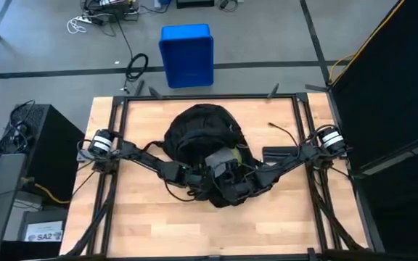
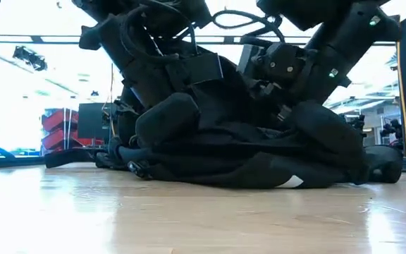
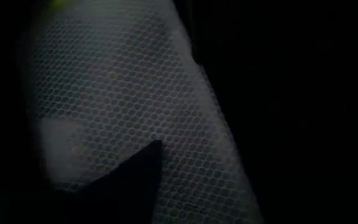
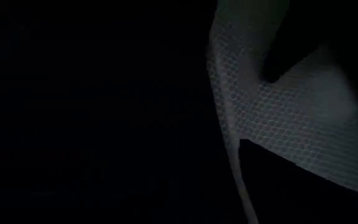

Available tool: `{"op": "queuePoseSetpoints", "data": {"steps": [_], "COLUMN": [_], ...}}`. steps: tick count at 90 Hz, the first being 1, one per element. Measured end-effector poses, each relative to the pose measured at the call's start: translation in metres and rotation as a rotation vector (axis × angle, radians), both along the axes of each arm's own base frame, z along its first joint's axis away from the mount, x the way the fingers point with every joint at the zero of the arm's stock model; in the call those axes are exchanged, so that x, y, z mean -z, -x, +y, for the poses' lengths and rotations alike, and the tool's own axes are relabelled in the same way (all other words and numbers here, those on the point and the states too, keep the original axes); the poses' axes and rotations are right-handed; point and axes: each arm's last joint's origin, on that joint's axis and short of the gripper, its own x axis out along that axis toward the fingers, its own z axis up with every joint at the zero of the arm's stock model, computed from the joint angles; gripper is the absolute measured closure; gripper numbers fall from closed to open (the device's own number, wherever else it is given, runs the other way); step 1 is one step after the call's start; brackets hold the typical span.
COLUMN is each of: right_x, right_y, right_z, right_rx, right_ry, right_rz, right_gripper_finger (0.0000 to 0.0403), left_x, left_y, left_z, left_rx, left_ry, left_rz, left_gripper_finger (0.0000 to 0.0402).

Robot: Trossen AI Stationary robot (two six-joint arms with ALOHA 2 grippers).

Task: Unpack backpack
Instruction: Remove the zip lock bag from the backpack

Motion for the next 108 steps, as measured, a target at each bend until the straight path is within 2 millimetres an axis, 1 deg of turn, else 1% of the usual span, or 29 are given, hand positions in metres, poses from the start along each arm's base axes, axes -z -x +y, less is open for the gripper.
{"op": "queuePoseSetpoints", "data": {"steps": [9,18,23,35,46,60,68,87,96,108], "right_x": [-0.001,-0.001,-0.001,-0.002,-0.005,-0.009,-0.011,-0.014,-0.019,-0.027], "right_y": [0.003,0.005,0.006,0.007,0.009,0.013,0.014,0.014,0.014,0.013], "right_z": [0.006,0.010,0.011,0.012,0.014,0.017,0.020,0.020,0.019,0.016], "right_rx": [0.000,-0.001,-0.001,0.014,0.038,0.076,0.070,0.088,0.097,0.118], "right_ry": [0.044,0.063,0.062,0.096,0.170,0.278,0.278,0.265,0.251,0.227], "right_rz": [-0.017,-0.024,-0.025,-0.041,-0.070,-0.116,-0.124,-0.147,-0.168,-0.206], "right_gripper_finger": [0.0197,0.0188,0.0184,0.0179,0.0174,0.0160,0.0151,0.0142,0.0147,0.0163], "left_x": [0.001,0.001,0.001,0.001,-0.005,-0.020,-0.030,-0.046,-0.052,-0.058], "left_y": [0.000,0.001,0.001,0.001,-0.001,-0.010,-0.015,-0.021,-0.024,-0.026], "left_z": [0.000,0.000,0.000,-0.001,-0.004,-0.014,-0.020,-0.028,-0.029,-0.033], "left_rx": [0.014,0.049,0.061,0.072,0.058,0.119,0.123,0.145,0.146,0.158], "left_ry": [0.007,0.001,-0.001,-0.043,-0.093,-0.123,-0.140,-0.196,-0.200,-0.211], "left_rz": [0.008,0.026,0.030,0.031,0.031,0.021,-0.002,-0.036,-0.044,-0.060], "left_gripper_finger": [0.0290,0.0371,0.0389,0.0399,0.0401,0.0401,0.0401,0.0401,0.0401,0.0401]}}
